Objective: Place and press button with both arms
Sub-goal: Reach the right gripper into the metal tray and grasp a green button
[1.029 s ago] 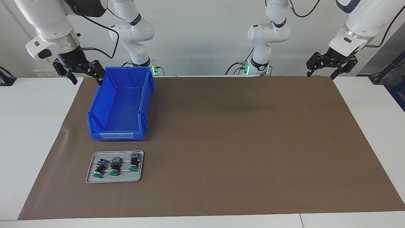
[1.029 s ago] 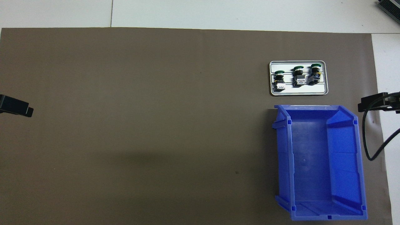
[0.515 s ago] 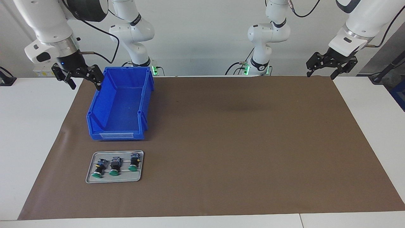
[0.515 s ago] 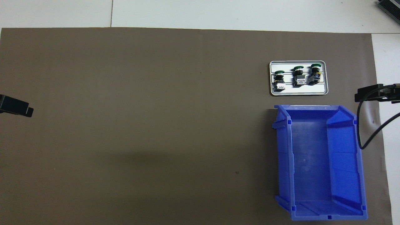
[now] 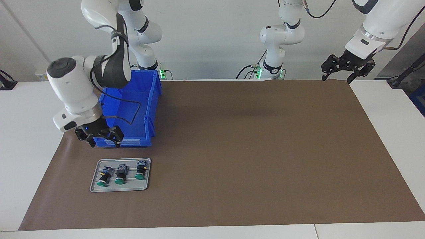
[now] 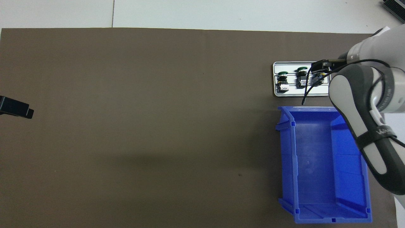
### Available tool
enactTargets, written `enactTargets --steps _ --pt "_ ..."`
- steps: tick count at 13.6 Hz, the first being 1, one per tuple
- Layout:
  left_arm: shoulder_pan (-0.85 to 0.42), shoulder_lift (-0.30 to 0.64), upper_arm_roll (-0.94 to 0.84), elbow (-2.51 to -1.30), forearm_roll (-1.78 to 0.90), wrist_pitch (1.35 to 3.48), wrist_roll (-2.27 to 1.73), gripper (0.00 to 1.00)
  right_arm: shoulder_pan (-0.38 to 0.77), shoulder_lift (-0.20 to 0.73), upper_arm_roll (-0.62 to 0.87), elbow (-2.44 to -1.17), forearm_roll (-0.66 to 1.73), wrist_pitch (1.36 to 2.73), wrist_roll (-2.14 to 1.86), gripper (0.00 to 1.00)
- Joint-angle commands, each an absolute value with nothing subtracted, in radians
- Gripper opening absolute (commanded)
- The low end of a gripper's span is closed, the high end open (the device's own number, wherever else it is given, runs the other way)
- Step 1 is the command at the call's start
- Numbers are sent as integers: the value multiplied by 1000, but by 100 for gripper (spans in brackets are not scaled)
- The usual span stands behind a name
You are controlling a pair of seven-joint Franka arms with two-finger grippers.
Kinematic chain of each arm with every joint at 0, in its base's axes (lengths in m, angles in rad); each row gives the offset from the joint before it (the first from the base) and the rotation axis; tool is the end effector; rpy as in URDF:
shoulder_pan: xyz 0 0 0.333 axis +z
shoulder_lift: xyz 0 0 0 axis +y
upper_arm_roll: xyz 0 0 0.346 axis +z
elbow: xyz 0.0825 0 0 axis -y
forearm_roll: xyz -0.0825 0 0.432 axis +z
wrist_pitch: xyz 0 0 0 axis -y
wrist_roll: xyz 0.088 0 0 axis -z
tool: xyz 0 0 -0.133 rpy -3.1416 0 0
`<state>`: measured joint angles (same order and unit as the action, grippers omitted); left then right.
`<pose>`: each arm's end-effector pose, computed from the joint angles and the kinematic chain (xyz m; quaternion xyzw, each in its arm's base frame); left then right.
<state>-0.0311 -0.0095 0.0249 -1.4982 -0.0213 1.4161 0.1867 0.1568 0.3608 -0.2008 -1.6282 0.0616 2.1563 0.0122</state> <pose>0.5811 -0.0066 0.6584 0.9945 -0.0975 -0.0352 0.0139 0.7360 -0.0134 0.4156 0.9956 -0.0334 0.0872 0.0089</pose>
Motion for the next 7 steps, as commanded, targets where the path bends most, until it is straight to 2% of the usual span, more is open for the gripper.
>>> enactTargets --steps 1,4,7 --pt "-23 -29 20 -1519 -8 1410 187 100 152 469 -198 -1578 106 2238 23 100" --pt "-23 -29 20 -1519 -8 1410 187 100 155 538 -196 -1580 109 2293 3 100" --pt "-23 -29 20 -1519 -6 1410 187 100 161 558 -195 -1600 120 2321 2 100"
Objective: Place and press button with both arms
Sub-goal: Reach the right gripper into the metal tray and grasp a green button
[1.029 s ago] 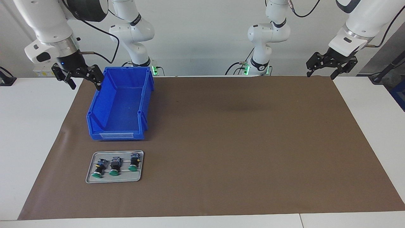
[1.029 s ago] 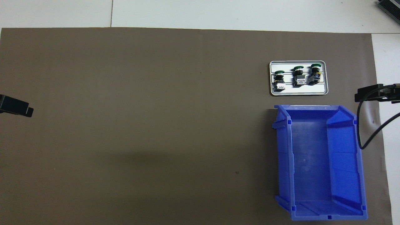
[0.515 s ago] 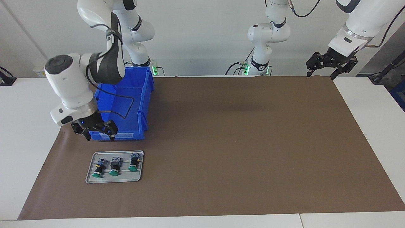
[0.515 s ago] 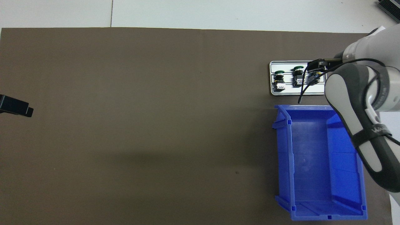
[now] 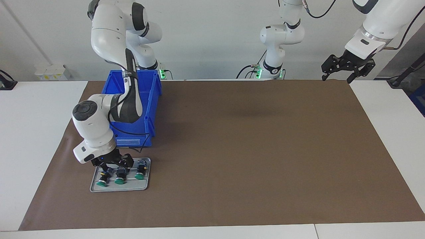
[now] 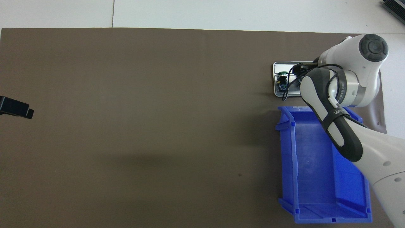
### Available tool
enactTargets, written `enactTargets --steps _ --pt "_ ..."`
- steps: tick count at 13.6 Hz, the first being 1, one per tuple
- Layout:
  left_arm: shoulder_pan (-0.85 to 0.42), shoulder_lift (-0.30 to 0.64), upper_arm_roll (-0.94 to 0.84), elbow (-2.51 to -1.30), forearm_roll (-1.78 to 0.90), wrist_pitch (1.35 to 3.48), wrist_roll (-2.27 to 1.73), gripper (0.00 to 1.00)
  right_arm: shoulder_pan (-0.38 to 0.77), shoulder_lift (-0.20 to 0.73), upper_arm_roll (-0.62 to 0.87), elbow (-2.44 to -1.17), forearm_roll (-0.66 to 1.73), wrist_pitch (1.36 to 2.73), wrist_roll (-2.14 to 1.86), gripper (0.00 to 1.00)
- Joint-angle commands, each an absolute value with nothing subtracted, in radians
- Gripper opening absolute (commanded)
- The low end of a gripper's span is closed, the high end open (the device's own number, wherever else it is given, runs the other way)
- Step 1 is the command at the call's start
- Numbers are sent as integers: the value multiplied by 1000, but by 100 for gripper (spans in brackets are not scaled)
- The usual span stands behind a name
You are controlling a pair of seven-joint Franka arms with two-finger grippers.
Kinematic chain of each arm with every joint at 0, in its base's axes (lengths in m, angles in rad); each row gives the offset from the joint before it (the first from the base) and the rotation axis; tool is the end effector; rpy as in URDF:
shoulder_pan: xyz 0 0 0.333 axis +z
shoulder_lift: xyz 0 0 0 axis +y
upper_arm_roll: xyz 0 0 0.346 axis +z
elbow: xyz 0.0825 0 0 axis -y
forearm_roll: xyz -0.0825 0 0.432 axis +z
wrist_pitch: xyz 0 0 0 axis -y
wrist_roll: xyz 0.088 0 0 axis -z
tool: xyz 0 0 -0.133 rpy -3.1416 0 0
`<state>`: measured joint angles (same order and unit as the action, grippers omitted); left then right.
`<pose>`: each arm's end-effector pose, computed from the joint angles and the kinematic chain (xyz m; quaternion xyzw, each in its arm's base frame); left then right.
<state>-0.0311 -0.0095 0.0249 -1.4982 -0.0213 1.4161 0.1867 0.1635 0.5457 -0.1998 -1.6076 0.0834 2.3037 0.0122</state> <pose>0.5811 -0.0066 0.6584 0.9945 -0.0975 -0.0352 0.0139 0.7635 -0.0055 0.3056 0.9961 -0.0312 0.0807 0.0181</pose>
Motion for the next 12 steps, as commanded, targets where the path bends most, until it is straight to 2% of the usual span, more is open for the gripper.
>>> enactTargets --steps 1,4,7,8,9,10,11,12 --pt "-23 -29 20 -1519 -8 1410 187 100 161 560 -195 -1601 120 2321 -2 100" --pt "-23 -29 20 -1519 -8 1410 187 100 161 577 -195 -1606 120 2342 -11 99" --pt "-23 -29 20 -1519 -8 1410 187 100 161 577 -193 -1664 121 2407 -15 97" --pt "-23 -29 20 -1520 -8 1410 187 100 160 577 -192 -1667 121 2408 -24 95" --pt "-23 -29 20 -1519 -8 1410 187 100 156 577 -192 -1667 121 2408 -40 87" --pt "-23 -29 20 -1519 -8 1410 187 100 156 577 -192 -1667 121 2407 -47 70" --pt "-23 -29 20 -1519 -8 1410 187 100 155 577 -192 -1666 121 2402 -57 31" --pt "-23 -29 20 -1519 -8 1410 187 100 155 575 -192 -1663 121 2396 -60 0"
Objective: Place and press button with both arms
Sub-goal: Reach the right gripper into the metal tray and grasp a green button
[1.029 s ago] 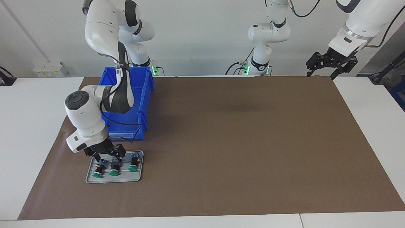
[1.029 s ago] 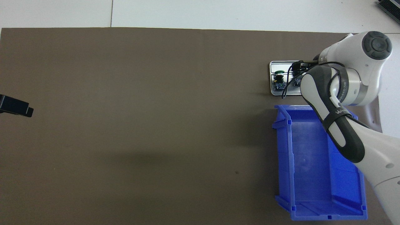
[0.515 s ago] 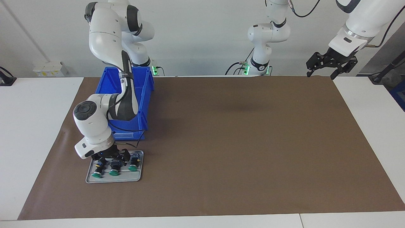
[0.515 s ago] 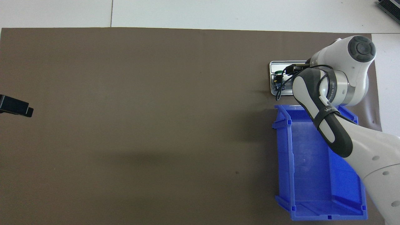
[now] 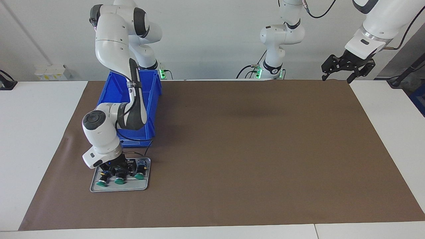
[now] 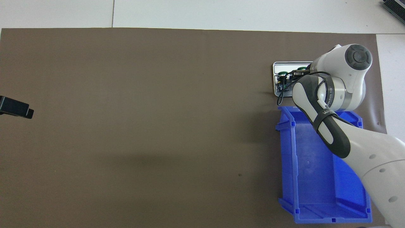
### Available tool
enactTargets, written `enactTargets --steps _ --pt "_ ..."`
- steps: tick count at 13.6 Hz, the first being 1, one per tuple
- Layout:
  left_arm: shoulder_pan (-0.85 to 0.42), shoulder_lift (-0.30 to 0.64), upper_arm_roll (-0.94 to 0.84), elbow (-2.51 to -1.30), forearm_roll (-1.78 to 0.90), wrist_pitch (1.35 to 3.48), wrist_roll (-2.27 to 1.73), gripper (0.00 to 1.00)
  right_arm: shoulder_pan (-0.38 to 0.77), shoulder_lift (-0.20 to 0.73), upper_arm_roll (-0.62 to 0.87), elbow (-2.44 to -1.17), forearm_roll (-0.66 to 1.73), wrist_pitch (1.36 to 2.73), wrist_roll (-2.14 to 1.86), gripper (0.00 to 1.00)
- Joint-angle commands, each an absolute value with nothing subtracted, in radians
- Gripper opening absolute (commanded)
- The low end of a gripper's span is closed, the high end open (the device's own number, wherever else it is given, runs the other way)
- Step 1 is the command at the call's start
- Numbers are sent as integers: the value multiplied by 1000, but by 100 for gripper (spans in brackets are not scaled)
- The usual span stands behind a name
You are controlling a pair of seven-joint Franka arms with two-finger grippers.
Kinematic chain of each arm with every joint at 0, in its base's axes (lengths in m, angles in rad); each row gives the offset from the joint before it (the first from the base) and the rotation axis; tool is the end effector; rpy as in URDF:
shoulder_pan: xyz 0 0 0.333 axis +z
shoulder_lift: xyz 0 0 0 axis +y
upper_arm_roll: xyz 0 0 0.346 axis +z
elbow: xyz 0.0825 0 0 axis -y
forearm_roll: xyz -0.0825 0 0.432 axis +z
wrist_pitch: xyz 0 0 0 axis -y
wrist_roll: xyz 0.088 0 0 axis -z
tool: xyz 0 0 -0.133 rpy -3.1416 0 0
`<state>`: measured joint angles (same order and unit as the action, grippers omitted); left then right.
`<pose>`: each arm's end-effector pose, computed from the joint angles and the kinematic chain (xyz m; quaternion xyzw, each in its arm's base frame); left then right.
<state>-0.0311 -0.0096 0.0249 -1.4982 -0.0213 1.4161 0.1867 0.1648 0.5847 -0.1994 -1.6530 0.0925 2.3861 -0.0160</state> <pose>0.5810 -0.0066 0.6585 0.9945 -0.0975 -0.0351 0.0139 0.7577 -0.0069 0.2623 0.9964 -0.0198 0.0800 0.0211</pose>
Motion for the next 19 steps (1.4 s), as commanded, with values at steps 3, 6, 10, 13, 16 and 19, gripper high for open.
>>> enactTargets --steps 3,6,10,13,16,19 --pt "-23 -29 20 -1519 -8 1410 187 100 152 574 -189 -1616 194 2332 -48 0" --pt "-23 -29 20 -1519 -8 1410 187 100 150 558 -193 -1507 215 2205 32 0" --pt "-23 -29 20 -1519 -8 1410 187 100 166 525 -198 -1399 196 2114 314 0" --pt "-23 -29 20 -1519 -8 1410 187 100 210 480 -196 -1391 198 2089 605 0" --pt "-23 -29 20 -1519 -8 1410 187 100 314 463 -199 -1391 157 2086 1023 0" --pt "-23 -29 20 -1519 -8 1410 187 100 444 439 -192 -1417 101 2089 1418 0"
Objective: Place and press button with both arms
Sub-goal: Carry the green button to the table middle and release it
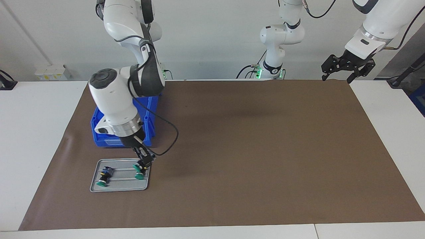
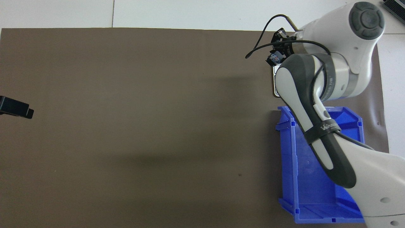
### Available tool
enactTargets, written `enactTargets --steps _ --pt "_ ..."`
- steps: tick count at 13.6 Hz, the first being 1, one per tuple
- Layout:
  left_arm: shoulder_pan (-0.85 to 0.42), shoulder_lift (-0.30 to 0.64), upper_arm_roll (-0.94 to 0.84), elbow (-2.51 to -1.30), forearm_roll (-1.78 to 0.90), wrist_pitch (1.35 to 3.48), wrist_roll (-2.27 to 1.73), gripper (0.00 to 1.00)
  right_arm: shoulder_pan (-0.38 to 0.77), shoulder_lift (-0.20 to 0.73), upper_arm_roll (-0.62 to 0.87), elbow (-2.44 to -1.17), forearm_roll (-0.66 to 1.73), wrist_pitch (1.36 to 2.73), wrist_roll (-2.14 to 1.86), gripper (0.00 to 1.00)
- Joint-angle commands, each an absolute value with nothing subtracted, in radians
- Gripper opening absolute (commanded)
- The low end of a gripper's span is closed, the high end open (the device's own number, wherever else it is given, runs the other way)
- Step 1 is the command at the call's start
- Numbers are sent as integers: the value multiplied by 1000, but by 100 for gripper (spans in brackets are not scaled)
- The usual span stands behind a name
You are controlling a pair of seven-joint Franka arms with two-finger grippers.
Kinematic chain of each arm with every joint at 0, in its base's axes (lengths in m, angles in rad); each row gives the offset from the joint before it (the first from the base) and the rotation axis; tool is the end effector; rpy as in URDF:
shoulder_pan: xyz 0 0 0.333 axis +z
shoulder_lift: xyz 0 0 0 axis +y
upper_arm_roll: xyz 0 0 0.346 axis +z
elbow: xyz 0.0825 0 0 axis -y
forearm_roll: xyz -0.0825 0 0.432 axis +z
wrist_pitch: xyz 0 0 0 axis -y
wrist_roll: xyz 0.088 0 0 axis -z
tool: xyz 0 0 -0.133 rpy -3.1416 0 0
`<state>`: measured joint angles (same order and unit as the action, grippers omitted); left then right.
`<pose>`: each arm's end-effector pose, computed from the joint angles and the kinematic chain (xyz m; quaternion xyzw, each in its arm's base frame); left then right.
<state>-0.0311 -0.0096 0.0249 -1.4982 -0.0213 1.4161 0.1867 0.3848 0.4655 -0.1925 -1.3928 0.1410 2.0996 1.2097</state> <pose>0.5810 -0.0066 0.6585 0.9945 -0.0975 -0.0351 0.0139 0.7612 0.1854 0.4588 -0.8602 0.4939 -0.0801 0.0982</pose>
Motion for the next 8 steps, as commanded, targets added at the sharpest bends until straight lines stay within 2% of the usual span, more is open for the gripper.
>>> enactTargets --steps 1,6,8 --pt "-23 -29 20 -1519 -8 1410 187 100 483 428 -192 -1433 83 2088 1518 0" --pt "-23 -29 20 -1519 -8 1410 187 100 698 446 -189 -1545 -17 2132 2050 0" --pt "-23 -29 20 -1519 -8 1410 187 100 770 509 -189 -1546 -66 2152 2202 0"
